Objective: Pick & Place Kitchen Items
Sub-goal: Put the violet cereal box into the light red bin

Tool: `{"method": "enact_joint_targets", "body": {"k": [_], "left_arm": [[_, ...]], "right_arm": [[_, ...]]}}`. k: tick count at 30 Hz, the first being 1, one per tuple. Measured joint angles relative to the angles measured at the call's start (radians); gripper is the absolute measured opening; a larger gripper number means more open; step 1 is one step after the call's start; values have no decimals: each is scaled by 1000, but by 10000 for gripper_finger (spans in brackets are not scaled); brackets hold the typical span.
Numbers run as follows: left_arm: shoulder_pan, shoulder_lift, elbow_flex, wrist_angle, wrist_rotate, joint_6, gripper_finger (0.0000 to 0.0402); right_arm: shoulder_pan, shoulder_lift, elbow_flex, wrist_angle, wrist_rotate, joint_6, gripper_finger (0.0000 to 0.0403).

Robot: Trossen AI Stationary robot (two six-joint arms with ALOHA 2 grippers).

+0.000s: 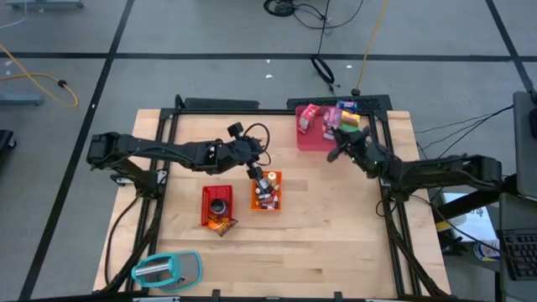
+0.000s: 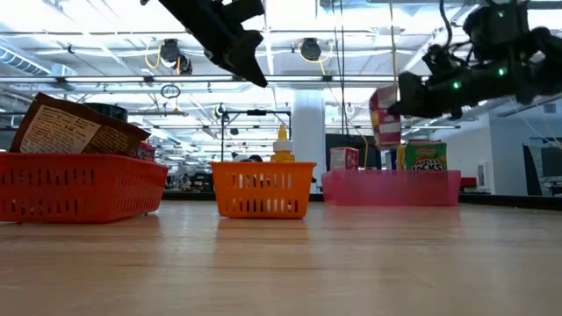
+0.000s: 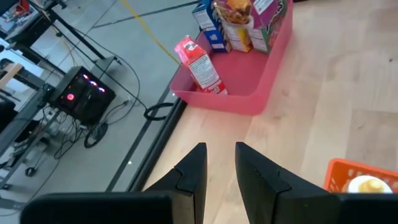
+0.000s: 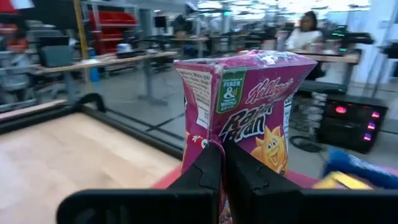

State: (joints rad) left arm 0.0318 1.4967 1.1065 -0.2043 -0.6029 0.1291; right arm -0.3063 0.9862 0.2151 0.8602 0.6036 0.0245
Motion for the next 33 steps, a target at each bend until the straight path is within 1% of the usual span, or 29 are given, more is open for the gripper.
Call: {"method": "enact_joint_targets", "body": {"k": [2, 5, 8, 11, 13, 18, 21, 25, 28, 33], "left_arm": [[-1, 0, 0, 8, 1, 0, 86], [-1, 0, 0, 19, 8, -1, 86], [-2, 0, 0, 41, 9, 0, 86], [-2, 0, 0, 46, 24, -1, 86], [-3, 0, 0, 45, 29, 0, 86], [-8, 0, 0, 45, 30, -2, 86], [-14, 0, 0, 45, 29, 1, 86], [-15, 1, 0, 44, 30, 3, 86], [-15, 1, 0, 44, 29, 2, 86], [-15, 1, 0, 43, 29, 0, 86]], "right_arm": [[-16, 19, -35, 67, 5, 10, 0], [-37, 63, -48, 149, -3, 36, 0], [-60, 115, -42, 183, -8, 32, 0], [-84, 168, -21, 194, -50, 35, 0], [-94, 202, -10, 196, -58, 40, 0], [-118, 283, 0, 283, -58, 32, 0], [-126, 323, 1, 333, -84, 46, 0], [-131, 367, 12, 340, -85, 44, 0], [-132, 395, 30, 340, -112, 43, 0], [-134, 416, 47, 340, -130, 41, 7]]}}
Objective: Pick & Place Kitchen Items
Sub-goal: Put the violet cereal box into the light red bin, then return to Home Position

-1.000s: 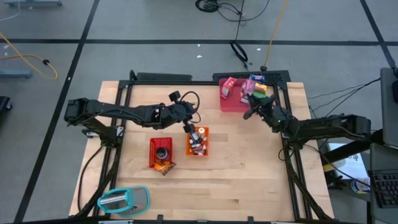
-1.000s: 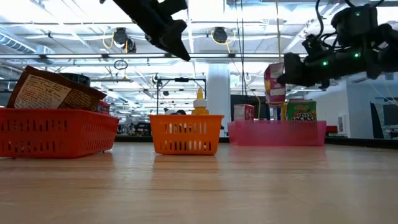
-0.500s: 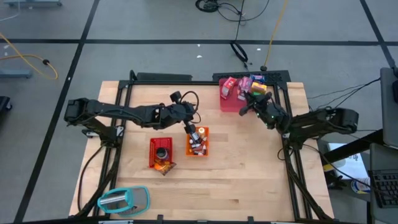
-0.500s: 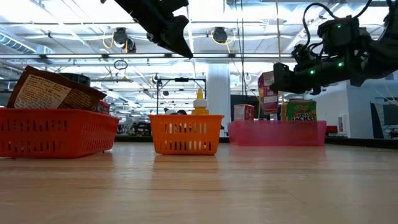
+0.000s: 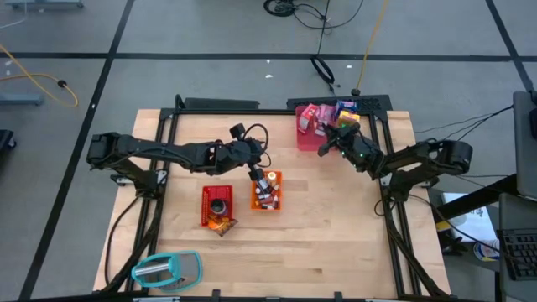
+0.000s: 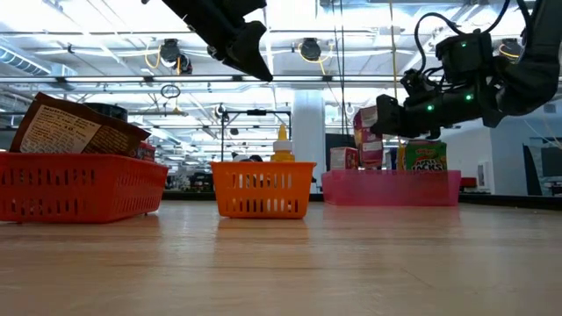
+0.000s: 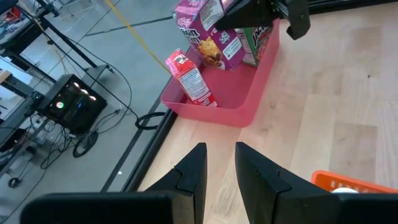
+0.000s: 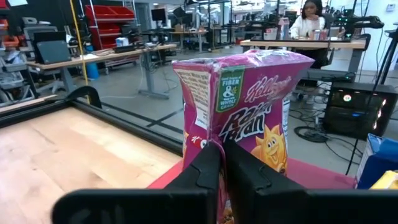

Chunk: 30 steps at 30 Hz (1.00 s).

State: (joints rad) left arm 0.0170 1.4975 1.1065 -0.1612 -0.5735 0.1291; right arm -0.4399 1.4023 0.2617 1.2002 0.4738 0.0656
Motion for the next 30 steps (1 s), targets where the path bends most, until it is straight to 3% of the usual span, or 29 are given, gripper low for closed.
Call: {"method": "enact_joint_targets", "body": {"k": [15, 26, 30], "left_arm": [[-4, 0, 0, 0, 0, 0, 86], [-6, 0, 0, 0, 0, -2, 86], [-23, 0, 0, 0, -1, -8, 86]], "right_arm": [[0, -1, 0, -21, -7, -26, 130], [8, -6, 0, 17, -9, -25, 142], [34, -29, 0, 23, -74, -31, 143]]}}
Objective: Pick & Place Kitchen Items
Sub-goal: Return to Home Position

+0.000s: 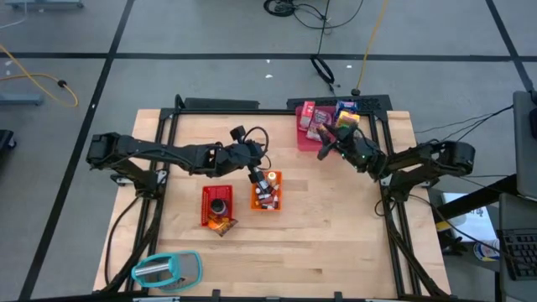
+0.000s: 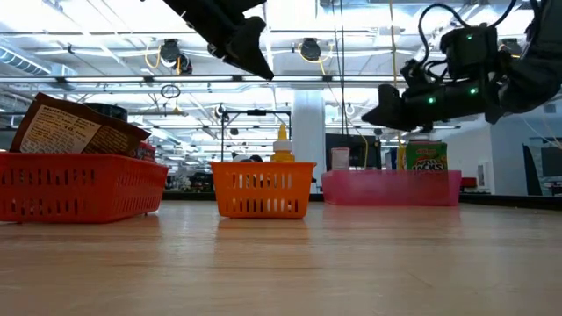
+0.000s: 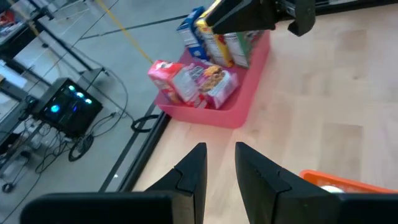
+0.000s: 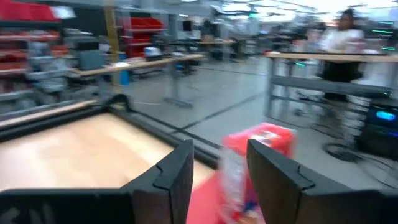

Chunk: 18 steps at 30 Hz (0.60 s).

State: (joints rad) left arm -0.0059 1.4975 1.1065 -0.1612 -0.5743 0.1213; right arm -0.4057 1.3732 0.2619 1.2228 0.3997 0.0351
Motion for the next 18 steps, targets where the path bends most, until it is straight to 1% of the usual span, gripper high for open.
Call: {"method": "enact_joint_targets", "body": {"k": [5, 9, 14, 18], "left_arm": [[-55, 0, 0, -7, 0, -7, 86], [-116, 0, 0, -52, -1, -44, 86], [-184, -31, 0, -96, -6, -92, 86], [-223, -61, 0, -113, -37, -128, 86]], "right_arm": [[70, -60, 0, -7, -111, -2, 139], [146, -147, 0, -83, -169, -2, 132], [243, -295, 0, -258, -170, -19, 128], [297, -391, 0, -371, -170, -16, 128]]}}
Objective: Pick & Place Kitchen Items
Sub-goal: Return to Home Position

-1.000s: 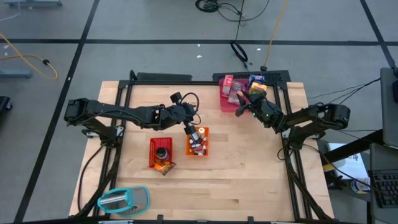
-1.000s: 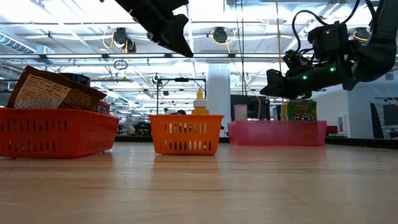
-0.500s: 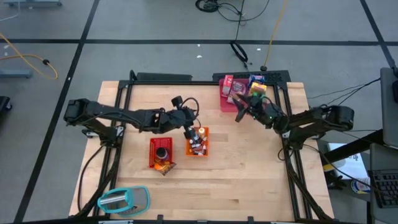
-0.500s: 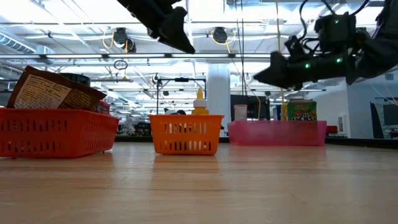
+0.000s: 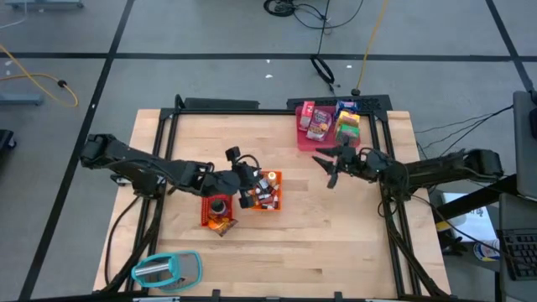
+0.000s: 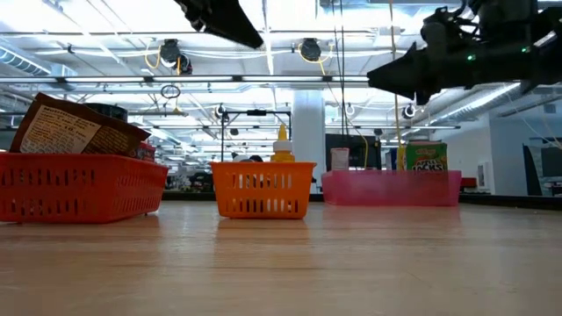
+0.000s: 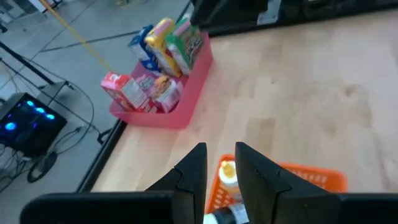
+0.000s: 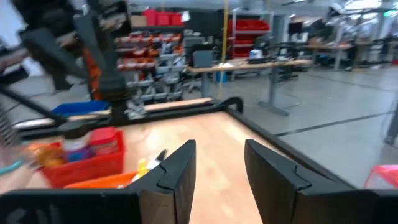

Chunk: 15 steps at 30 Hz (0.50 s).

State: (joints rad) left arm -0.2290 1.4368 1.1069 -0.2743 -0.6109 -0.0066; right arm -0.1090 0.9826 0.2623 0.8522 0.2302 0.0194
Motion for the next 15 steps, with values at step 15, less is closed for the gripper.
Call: {"method": "enact_joint_targets", "body": {"k": [15], "left_arm": [[-117, -20, 0, -141, -38, -150, 86]], "right_arm": [[248, -172, 0, -209, 5, -28, 128]]}}
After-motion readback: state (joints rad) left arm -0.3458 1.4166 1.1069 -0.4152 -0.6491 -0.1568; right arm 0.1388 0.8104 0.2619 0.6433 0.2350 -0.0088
